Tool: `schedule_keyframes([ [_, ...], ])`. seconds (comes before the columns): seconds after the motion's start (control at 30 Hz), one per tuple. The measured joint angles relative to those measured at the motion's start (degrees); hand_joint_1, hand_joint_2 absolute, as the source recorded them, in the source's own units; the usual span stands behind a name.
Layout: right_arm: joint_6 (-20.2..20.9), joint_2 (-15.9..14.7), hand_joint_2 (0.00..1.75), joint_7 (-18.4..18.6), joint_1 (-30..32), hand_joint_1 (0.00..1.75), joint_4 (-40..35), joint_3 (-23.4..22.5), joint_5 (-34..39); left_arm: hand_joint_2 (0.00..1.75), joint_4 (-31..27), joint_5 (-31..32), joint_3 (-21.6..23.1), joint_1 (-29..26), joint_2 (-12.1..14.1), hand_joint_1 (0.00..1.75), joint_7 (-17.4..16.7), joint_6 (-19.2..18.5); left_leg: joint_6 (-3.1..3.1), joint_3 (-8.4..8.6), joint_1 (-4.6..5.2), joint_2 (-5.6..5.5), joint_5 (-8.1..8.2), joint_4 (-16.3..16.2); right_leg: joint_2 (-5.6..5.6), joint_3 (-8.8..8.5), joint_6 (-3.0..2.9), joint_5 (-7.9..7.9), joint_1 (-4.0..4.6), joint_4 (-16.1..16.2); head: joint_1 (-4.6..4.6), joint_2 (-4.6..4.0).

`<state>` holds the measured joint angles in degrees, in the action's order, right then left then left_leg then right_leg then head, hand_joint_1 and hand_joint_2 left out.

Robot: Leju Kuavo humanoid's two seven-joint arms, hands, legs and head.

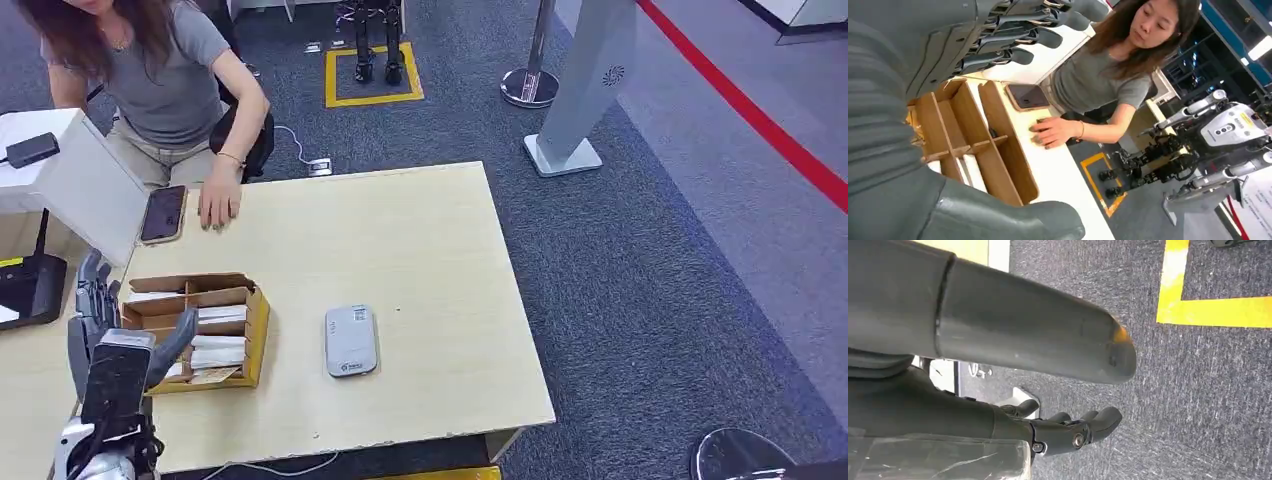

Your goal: Pass the card to the sensor for recognition and then transmit it.

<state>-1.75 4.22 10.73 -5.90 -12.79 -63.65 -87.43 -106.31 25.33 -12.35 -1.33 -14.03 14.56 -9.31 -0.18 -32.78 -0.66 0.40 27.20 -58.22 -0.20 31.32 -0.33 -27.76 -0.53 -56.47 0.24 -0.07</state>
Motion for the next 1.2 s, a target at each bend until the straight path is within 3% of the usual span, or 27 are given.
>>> schedule_keyframes([
  [0.3, -0.04, -0.04, 0.00, 0.02, 0.00, 0.00, -0.02, -0.02, 0.02, 1.75, 0.00, 0.00, 0.22, -0.29, 0.22, 0.00, 0.00, 0.00, 0.00, 0.00, 0.00, 0.00, 0.00, 0.00, 0.00, 0.00, 0.00, 0.00, 0.00, 0.00, 0.00, 0.00],
  [0.53, -2.52, -1.18, 0.00, -0.13, 0.00, 0.00, -0.59, -0.85, 2.19, 1.75, 0.00, -1.05, 0.52, -0.53, 0.33, 0.00, 0.00, 0.33, 0.00, 0.00, 0.02, 0.00, 0.00, 0.00, 0.00, 0.00, 0.00, 0.00, 0.00, 0.00, 0.00, 0.00],
  [0.9, -9.33, -6.63, 0.00, -7.89, -0.07, 0.00, -3.41, -7.39, 10.89, 1.75, 0.00, -2.71, 0.92, -3.31, 0.59, 0.00, 0.33, 0.98, 0.04, -0.01, 0.06, -0.01, 0.02, -0.01, -0.01, 0.00, 0.01, 0.00, -0.07, 0.02, 0.00, 0.00],
  [1.2, -9.33, -8.26, 0.00, -5.75, 0.02, 0.00, -4.33, -8.81, 10.58, 1.75, 0.00, -3.08, 0.92, -4.62, 0.37, 0.00, 0.68, 0.98, 0.03, 0.02, 0.04, 0.00, 0.02, -0.01, 0.00, 0.00, 0.01, 0.00, -0.09, 0.02, 0.00, 0.00],
])
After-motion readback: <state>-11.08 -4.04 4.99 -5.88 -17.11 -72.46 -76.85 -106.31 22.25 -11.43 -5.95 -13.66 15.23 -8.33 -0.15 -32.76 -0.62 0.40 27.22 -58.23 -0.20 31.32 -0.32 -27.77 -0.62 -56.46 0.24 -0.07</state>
